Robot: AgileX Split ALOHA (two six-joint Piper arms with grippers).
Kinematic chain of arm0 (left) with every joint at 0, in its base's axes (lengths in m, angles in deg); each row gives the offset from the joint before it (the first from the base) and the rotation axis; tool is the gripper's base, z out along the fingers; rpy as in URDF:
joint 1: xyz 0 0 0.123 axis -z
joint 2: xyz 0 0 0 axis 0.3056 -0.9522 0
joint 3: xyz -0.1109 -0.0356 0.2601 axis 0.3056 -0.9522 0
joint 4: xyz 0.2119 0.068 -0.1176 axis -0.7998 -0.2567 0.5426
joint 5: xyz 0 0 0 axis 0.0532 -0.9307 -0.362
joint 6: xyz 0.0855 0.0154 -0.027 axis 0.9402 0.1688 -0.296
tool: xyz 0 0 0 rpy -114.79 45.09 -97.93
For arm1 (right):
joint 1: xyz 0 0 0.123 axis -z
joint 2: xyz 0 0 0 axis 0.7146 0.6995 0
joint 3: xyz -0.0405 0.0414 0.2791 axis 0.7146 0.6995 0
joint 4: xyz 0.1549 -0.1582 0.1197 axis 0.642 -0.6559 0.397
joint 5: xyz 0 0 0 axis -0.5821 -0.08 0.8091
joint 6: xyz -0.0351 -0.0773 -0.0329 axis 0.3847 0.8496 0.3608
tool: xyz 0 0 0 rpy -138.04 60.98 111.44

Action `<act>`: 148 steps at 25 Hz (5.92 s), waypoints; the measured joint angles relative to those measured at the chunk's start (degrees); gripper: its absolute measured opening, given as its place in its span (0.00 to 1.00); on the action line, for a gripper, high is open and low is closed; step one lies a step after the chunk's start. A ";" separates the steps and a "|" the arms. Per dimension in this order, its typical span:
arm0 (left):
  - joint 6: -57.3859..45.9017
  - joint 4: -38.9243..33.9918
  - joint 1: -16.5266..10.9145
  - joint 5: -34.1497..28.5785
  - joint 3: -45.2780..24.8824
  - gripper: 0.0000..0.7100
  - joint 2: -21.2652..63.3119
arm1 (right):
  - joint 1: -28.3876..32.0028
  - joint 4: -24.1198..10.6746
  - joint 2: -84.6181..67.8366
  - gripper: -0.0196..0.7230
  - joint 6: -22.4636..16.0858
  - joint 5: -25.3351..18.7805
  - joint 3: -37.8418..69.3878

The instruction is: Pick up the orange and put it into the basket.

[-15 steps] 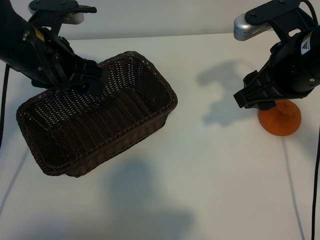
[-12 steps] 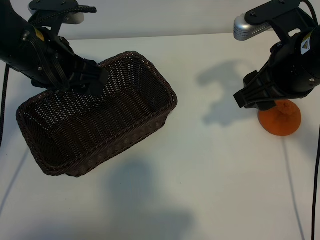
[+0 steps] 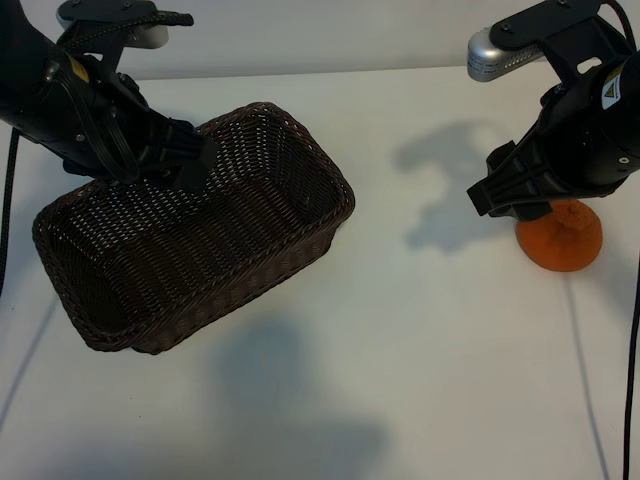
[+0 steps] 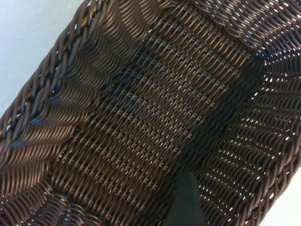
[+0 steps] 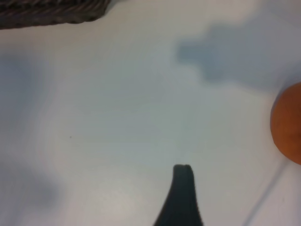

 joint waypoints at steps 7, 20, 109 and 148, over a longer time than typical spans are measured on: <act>0.00 0.00 0.00 0.04 0.00 0.83 0.00 | 0.00 0.00 0.00 0.82 0.00 0.00 0.00; 0.00 0.11 0.00 3.92 0.00 0.83 0.00 | 0.00 0.00 0.00 0.82 -0.04 0.00 0.00; -50.90 -19.52 -6.24 13.40 -27.42 0.83 3.29 | 0.00 0.00 0.00 0.78 0.40 -1.07 0.00; -51.11 -15.78 -6.24 21.46 -27.53 0.62 -7.89 | 0.00 0.27 0.00 0.78 0.36 -1.49 0.00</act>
